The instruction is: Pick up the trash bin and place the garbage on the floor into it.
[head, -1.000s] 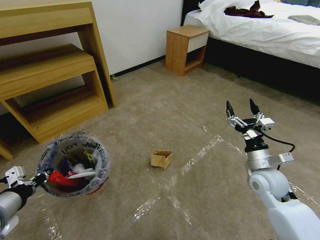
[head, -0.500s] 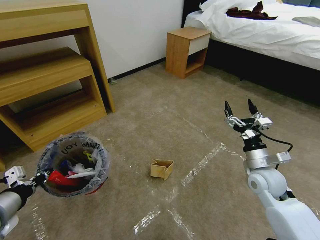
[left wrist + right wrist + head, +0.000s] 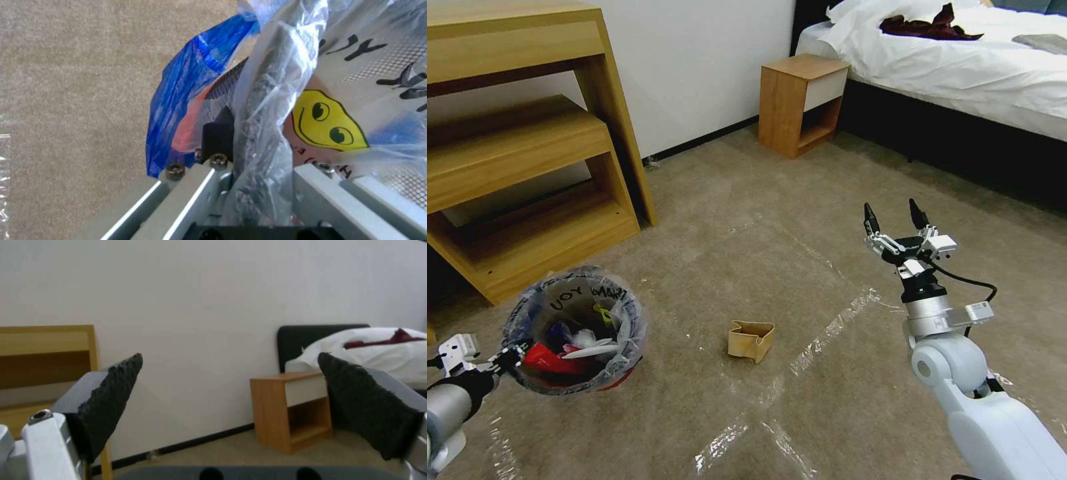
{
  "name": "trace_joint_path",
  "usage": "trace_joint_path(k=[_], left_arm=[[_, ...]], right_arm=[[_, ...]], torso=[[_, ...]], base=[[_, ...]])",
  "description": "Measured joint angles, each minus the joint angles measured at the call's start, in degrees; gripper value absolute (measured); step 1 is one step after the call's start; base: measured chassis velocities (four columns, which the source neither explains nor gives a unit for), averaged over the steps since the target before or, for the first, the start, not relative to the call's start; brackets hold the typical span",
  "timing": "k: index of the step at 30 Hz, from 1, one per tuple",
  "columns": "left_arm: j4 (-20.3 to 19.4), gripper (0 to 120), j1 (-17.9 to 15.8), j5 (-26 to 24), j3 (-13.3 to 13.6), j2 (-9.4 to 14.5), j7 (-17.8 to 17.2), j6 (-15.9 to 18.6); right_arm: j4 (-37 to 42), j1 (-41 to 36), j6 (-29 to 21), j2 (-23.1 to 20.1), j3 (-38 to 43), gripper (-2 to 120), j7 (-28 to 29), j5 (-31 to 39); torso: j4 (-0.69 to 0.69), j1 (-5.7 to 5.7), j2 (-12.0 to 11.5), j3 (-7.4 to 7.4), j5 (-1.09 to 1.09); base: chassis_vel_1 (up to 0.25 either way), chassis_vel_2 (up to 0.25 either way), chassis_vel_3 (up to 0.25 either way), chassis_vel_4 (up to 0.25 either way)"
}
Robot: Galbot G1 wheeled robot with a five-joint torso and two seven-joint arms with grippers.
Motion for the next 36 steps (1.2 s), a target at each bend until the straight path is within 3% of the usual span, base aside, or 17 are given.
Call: trace_joint_path(k=[7,15,16,19,20,23,24,27,36], left_arm=[[0.37,0,-0.32,0.16,0.16,0.00,0.02,0.00],[1.28,0,-1.17,0.50,1.48,0.33,-0.02,0.00],[1.95,0,-2.10,0.51,2.38,0.60,-0.06,0.00],[2.54,0,-2.74,0.51,2.95,0.79,-0.08,0.00],[3.62,0,-3.49,0.52,3.69,1.10,-0.10,0.04],[4.26,0,-3.60,0.74,3.69,1.04,0.03,0.05],[4.26,0,-3.60,0.74,3.69,1.04,0.03,0.05],[4.32,0,-3.64,0.96,3.68,0.76,0.07,0.06],[4.31,0,-3.32,1.44,3.72,0.38,0.16,0.06]], right_arm=[[1.32,1.99,-4.15,-1.47,-3.48,100,4.52,3.74],[4.33,7.02,-14.46,-4.50,-13.06,100,14.91,14.82],[5.80,7.58,-18.58,-4.96,-14.15,100,18.88,17.77],[6.87,8.18,-22.61,-5.31,-14.96,100,22.97,21.27],[7.75,9.25,-28.65,-5.69,-16.07,100,28.57,25.86],[8.02,12.55,-36.79,-5.51,-19.03,100,37.67,34.95],[8.02,12.55,-36.79,-5.51,-19.03,100,37.67,34.95],[8.70,15.07,-43.59,-4.46,-21.45,100,46.69,43.66],[6.30,17.81,-54.28,-4.73,-25.50,100,53.15,55.82]], torso=[[0.00,0.00,0.00,0.00,0.01],[0.02,0.00,0.00,0.01,0.00],[0.00,0.00,0.00,0.00,-0.01],[-0.01,0.00,0.00,0.00,-0.01],[-0.05,0.00,0.00,0.00,-0.01],[0.01,0.00,0.00,0.00,0.00],[0.01,0.00,0.00,0.00,0.00],[0.01,0.00,0.00,0.00,0.00],[0.00,0.00,0.00,0.00,0.00]], base=[[0.000,0.000,0.000,0.000],[0.000,0.000,0.000,0.000],[0.000,0.000,0.000,0.000],[0.000,0.000,0.000,0.000],[0.000,0.000,0.000,0.000],[0.000,0.000,0.000,0.000],[0.000,0.000,0.000,0.000],[0.000,0.000,0.000,0.000],[0.000,0.000,0.000,0.000]])
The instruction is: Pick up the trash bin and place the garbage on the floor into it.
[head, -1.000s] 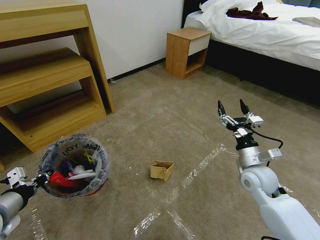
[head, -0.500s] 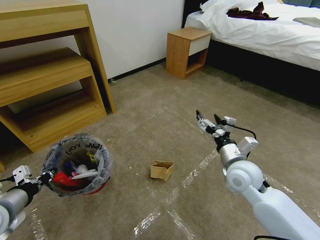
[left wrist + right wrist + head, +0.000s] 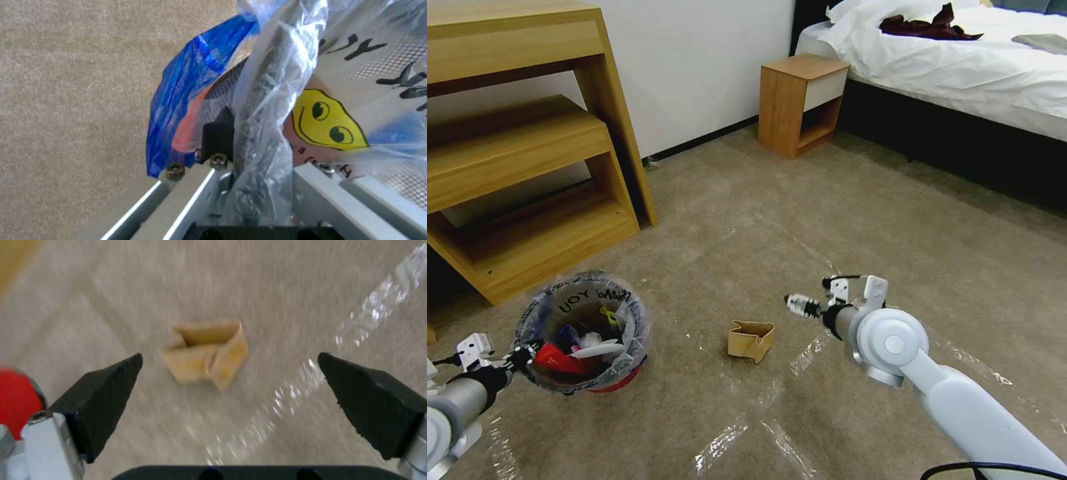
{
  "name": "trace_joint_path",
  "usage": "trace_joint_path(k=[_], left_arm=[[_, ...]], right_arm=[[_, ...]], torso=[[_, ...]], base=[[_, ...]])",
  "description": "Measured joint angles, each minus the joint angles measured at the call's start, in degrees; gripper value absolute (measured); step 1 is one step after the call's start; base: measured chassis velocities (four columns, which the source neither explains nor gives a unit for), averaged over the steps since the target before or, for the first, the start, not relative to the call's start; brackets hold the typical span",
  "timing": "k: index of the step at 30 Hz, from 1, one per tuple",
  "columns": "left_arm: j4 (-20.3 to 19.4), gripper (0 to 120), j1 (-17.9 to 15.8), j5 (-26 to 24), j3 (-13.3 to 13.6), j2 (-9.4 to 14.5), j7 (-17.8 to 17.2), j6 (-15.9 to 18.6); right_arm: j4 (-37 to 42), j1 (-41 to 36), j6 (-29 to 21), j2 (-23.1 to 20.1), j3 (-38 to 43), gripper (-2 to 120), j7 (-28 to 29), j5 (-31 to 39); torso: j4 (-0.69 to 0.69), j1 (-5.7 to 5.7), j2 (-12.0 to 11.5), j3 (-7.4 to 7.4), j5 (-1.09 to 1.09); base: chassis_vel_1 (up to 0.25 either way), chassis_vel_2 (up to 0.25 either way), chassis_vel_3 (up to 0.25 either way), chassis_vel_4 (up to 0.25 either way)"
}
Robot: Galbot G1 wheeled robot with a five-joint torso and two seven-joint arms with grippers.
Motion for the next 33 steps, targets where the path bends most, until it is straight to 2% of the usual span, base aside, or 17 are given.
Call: trace_joint_path(k=[2,3,4,5,7,8,12,13,16,17,20,21,24,33], left_arm=[[0.07,0,0.08,0.31,-0.01,-0.28,0.15,0.00],[0.07,0,0.08,0.31,-0.01,-0.28,0.15,0.00],[0.11,0,0.22,0.67,-0.01,-0.54,0.34,0.00],[0.10,0,0.33,0.86,-0.01,-0.67,0.51,0.00],[0.09,0,0.64,1.46,-0.07,-1.02,0.89,-0.12],[0.09,0,0.64,1.46,-0.07,-1.02,0.89,-0.12],[-0.04,0,1.15,2.01,-0.47,-1.45,1.40,-0.32],[-0.04,0,1.15,2.01,-0.47,-1.45,1.40,-0.32],[-0.02,0,1.09,2.29,-0.70,-1.91,1.56,-0.44],[-0.02,0,1.09,2.29,-0.70,-1.91,1.56,-0.44],[0.17,0,0.90,2.98,-0.66,-2.78,1.77,-0.58],[0.17,0,0.90,2.98,-0.66,-2.78,1.77,-0.58],[0.43,0,1.17,4.05,-0.61,-3.80,2.48,-0.85],[1.19,0,0.80,4.88,-0.86,-4.46,2.95,-1.21]], right_arm=[[-2.16,2.85,-6.51,-1.04,-3.37,100,0.14,2.27],[-2.16,2.85,-6.51,-1.04,-3.37,100,0.14,2.27],[-3.07,4.62,-9.42,-1.78,-6.09,100,-0.39,3.39],[-3.65,5.95,-9.97,-2.27,-8.00,100,-1.34,2.46],[-5.80,9.61,-10.59,-3.79,-14.16,100,-8.86,-7.79],[-5.80,9.61,-10.59,-3.79,-14.16,100,-8.86,-7.79],[-8.53,16.56,-10.55,-6.11,-23.95,100,-22.85,-21.73],[-8.53,16.56,-10.55,-6.11,-23.95,100,-22.85,-21.73],[-10.13,24.32,-8.17,-7.25,-33.56,100,-33.70,-31.33],[-10.13,24.32,-8.17,-7.25,-33.56,100,-33.70,-31.33],[-13.77,33.91,-3.96,-6.01,-44.07,100,-43.18,-39.62],[-13.77,33.91,-3.96,-6.01,-44.07,100,-43.18,-39.62],[-18.01,38.96,-0.95,-4.50,-50.32,100,-51.63,-47.24],[-22.37,41.37,2.13,-3.77,-54.21,100,-61.54,-57.44]], torso=[[0.01,0.00,0.00,0.00,0.00],[0.01,0.00,0.00,0.00,0.00],[0.00,0.00,0.00,0.00,0.00],[0.00,0.00,0.00,0.00,0.01],[0.02,0.00,0.00,0.00,-0.01],[0.02,0.00,0.00,0.00,-0.01],[0.00,0.00,0.00,0.00,0.00],[0.00,0.00,0.00,0.00,0.00],[-0.01,0.00,0.00,0.00,0.01],[-0.01,0.00,0.00,0.00,0.01],[0.01,0.00,0.00,0.00,0.00],[0.01,0.00,0.00,0.00,0.00],[0.02,0.00,0.00,0.00,0.01],[0.01,0.00,0.00,0.00,0.00]], base=[[0.000,0.000,0.000,0.000],[0.000,0.000,0.000,0.000],[0.000,0.000,0.000,0.000],[0.000,0.000,0.000,0.000],[0.000,0.000,0.000,0.000],[0.000,0.000,0.000,0.000],[0.000,0.000,0.000,0.000],[0.000,0.000,0.000,0.000],[0.000,0.000,0.000,0.000],[0.000,0.000,0.000,0.000],[0.000,0.000,0.000,0.000],[0.000,0.000,0.000,0.000],[0.000,0.000,0.000,0.000],[0.000,0.000,0.000,0.000]])
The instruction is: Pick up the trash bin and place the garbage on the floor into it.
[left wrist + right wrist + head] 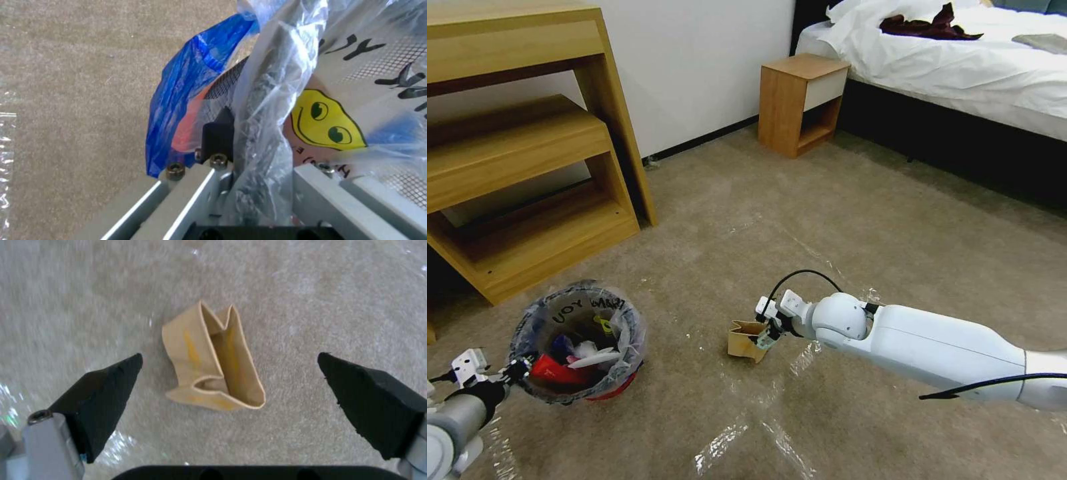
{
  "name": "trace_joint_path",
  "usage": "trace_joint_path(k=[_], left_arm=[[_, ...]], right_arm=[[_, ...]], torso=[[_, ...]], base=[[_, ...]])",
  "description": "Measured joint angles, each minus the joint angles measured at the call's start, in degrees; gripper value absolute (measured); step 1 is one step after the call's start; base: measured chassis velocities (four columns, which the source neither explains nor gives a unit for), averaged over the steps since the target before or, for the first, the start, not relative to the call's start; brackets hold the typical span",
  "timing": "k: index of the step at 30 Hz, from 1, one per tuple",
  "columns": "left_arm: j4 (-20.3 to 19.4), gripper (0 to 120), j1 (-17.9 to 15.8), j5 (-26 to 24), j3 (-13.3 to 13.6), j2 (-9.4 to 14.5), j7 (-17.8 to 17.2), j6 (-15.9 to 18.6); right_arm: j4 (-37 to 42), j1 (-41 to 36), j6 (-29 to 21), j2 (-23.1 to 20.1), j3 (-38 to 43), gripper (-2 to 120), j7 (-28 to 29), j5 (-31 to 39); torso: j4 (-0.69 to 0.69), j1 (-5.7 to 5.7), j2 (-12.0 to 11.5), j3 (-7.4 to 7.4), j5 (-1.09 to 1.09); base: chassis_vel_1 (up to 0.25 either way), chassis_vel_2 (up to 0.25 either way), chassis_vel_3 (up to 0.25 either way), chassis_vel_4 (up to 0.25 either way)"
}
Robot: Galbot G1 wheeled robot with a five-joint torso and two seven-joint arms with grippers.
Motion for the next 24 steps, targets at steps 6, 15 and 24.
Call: trace_joint_path(k=[6,15,24], left_arm=[[0.61,0,-0.79,0.06,0.34,-0.32,0.01,-0.05],[1.45,0,-1.11,0.36,0.33,-1.10,0.42,-0.27],[1.25,0,-1.06,0.39,-0.23,-1.45,0.50,-0.37]], right_arm=[[-3.45,0.45,2.06,1.05,-1.20,100,-4.82,-4.49],[-9.78,2.11,1.33,4.92,-5.03,100,-6.00,-6.44],[-16.90,0.94,3.05,9.25,-5.74,100,-7.76,-8.55]], torso=[[-0.02,0.00,0.00,0.00,0.01],[0.00,0.00,0.00,0.00,0.00],[-0.01,0.00,0.00,0.00,-0.01]], base=[[0.000,0.000,0.000,0.000],[0.000,0.000,0.000,0.000],[0.000,0.000,0.000,0.000]])
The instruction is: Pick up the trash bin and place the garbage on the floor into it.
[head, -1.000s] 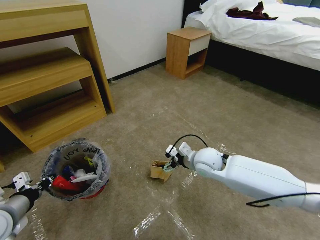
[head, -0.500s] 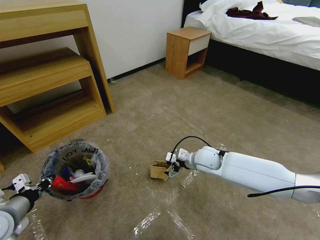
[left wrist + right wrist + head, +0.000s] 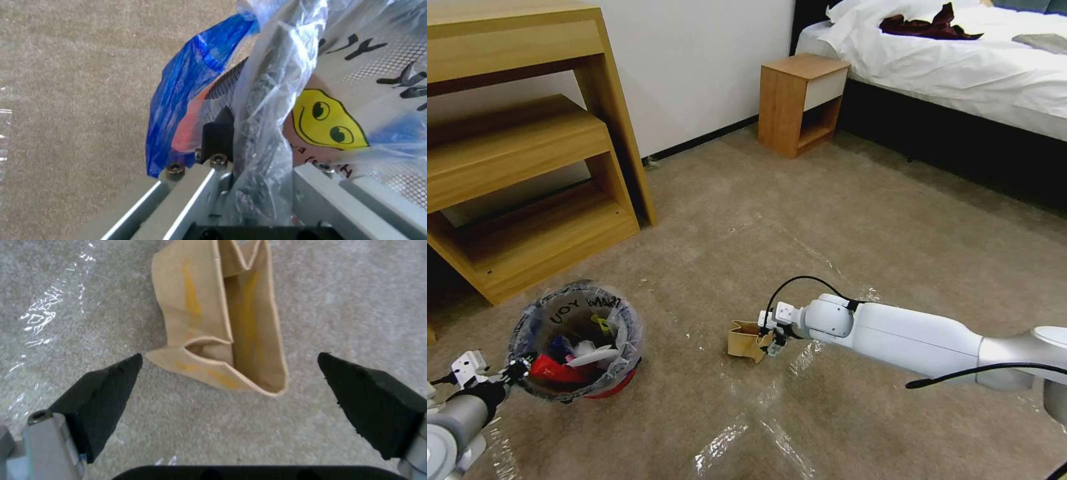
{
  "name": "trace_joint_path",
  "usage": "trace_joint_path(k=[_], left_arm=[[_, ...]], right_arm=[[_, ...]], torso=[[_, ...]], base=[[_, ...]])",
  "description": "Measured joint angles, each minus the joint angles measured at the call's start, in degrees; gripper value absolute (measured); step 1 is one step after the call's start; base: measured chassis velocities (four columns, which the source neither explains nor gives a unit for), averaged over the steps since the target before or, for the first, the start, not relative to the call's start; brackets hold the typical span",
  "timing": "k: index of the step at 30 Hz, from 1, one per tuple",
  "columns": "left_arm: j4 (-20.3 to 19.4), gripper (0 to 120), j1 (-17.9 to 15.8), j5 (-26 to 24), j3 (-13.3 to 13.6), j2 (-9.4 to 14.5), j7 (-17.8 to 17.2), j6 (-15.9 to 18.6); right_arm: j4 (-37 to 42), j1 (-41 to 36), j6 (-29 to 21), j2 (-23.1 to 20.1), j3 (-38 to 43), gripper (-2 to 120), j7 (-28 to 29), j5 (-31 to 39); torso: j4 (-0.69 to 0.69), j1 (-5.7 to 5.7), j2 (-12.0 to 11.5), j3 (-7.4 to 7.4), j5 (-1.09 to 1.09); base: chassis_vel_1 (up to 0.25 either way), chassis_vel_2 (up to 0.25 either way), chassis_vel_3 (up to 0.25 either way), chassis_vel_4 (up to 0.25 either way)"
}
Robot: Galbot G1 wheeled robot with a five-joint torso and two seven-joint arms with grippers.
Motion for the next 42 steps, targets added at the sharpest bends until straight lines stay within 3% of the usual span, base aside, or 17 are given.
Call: trace_joint_path(k=[13,28,35,42], left_arm=[[-1.17,0,1.70,-0.27,-1.30,-0.34,-0.04,-0.29],[-1.26,0,1.72,-0.16,-0.81,-0.40,0.04,-0.64],[-1.39,0,1.74,0.35,-0.40,-0.95,0.16,-0.81],[-1.09,0,1.29,0.84,0.04,-1.10,0.26,-0.82]], right_arm=[[-12.91,-2.05,4.63,10.92,-0.69,100,-1.20,-2.70],[-19.81,-3.88,8.15,13.70,0.65,98,-0.14,-4.59],[-20.23,-4.55,9.31,13.68,1.44,83,0.69,-4.87],[-18.27,-4.53,9.51,12.04,1.64,54,1.59,-4.02]], torso=[[0.02,0.00,0.00,0.00,0.00],[0.00,0.00,0.00,0.00,0.01],[0.00,0.00,0.00,0.00,0.01],[0.00,0.00,0.00,0.00,0.01]], base=[[0.000,0.000,0.000,0.000],[0.000,0.000,0.000,0.000],[0.000,0.000,0.000,0.000],[0.000,0.000,0.000,0.000]])
